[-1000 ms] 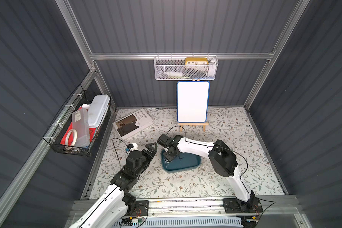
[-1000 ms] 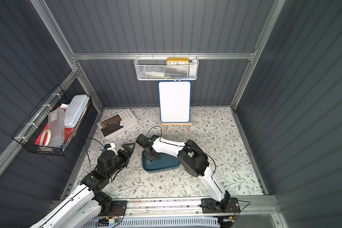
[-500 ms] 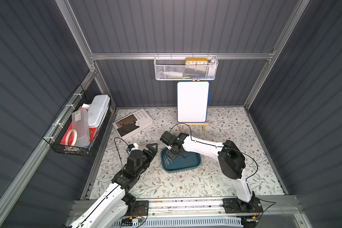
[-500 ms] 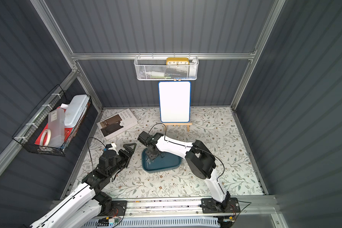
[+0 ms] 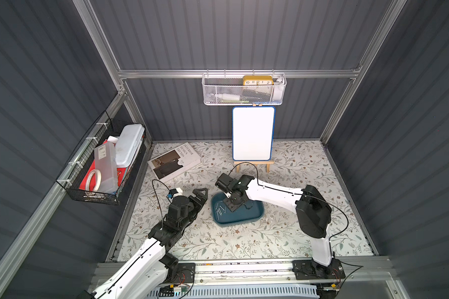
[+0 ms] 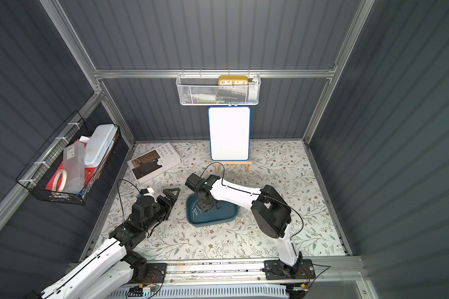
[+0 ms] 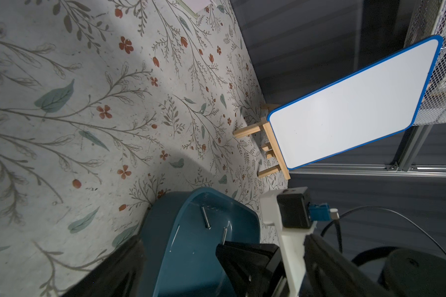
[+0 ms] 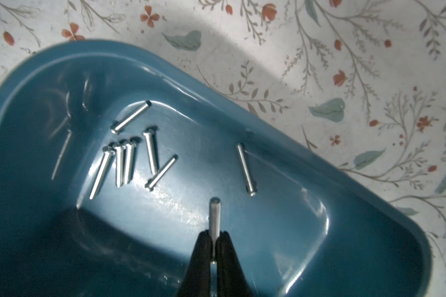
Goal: Take out the screws from the storage box
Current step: Pick up the screw from the storage box.
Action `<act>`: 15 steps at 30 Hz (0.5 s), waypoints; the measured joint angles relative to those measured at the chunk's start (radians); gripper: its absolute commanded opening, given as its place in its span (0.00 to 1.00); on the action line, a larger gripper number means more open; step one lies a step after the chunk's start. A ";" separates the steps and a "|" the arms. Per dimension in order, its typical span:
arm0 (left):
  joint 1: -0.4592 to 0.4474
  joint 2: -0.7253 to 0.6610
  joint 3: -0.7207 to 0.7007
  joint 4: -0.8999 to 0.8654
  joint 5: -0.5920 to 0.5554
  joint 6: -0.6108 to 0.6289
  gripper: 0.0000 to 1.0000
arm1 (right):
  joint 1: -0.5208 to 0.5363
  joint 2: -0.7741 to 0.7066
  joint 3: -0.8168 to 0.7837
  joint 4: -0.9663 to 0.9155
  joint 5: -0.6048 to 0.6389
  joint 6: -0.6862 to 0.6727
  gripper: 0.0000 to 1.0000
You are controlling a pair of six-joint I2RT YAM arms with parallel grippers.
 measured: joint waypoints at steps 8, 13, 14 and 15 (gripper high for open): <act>0.000 0.048 0.025 0.031 0.032 0.019 0.99 | -0.088 -0.259 -0.155 0.035 -0.043 0.079 0.04; 0.000 0.087 0.029 0.070 0.055 0.027 0.99 | -0.233 -0.419 -0.299 0.073 -0.088 0.135 0.03; 0.000 0.093 0.032 0.074 0.059 0.028 0.99 | -0.263 -0.444 -0.327 0.079 -0.091 0.144 0.03; 0.000 0.100 0.034 0.082 0.062 0.031 0.99 | -0.297 -0.468 -0.356 0.082 -0.095 0.153 0.03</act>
